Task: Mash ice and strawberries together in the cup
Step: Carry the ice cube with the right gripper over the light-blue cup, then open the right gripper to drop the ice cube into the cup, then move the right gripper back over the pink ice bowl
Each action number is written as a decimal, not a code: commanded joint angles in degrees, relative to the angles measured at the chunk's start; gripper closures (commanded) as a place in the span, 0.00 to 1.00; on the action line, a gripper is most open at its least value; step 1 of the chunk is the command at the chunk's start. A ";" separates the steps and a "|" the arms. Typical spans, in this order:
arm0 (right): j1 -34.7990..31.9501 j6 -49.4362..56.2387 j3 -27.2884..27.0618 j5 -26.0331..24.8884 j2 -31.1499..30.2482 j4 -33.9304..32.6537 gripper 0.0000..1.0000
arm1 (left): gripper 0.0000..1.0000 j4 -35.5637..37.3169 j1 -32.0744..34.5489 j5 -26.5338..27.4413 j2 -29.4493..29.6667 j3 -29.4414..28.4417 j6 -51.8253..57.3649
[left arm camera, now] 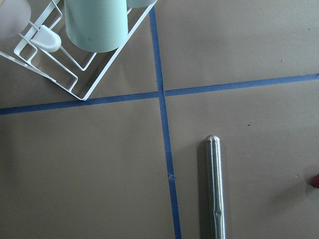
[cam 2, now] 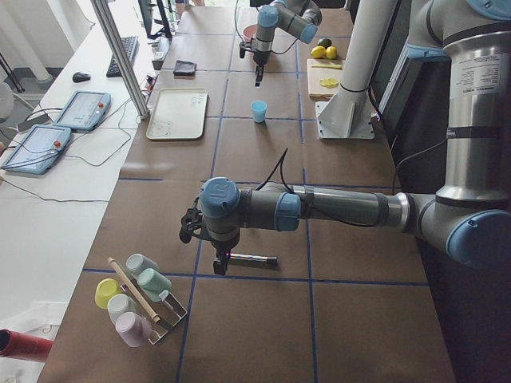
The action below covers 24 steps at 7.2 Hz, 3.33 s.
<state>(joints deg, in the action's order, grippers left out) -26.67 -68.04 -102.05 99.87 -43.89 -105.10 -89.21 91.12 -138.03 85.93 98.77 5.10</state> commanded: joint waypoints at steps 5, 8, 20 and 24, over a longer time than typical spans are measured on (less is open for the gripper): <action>2.14 -1.21 9.42 -1.26 4.60 4.64 0.97 | 0.00 0.00 -0.06 0.04 -0.67 0.45 0.00; 2.14 -2.89 8.98 -0.04 4.43 4.64 0.41 | 0.00 0.00 0.02 0.04 -0.67 0.46 -0.09; -26.56 11.85 -15.69 21.12 -24.15 5.16 0.00 | 0.00 0.09 -0.06 -0.75 -0.67 2.21 -1.23; -37.66 36.20 -20.64 24.14 -48.86 13.47 0.01 | 0.00 0.53 -0.06 -0.66 -1.11 4.49 -1.23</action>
<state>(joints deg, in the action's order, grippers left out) -62.09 -36.47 -122.56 123.50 -85.83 -96.34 -88.79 91.05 -138.70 85.06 102.66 3.87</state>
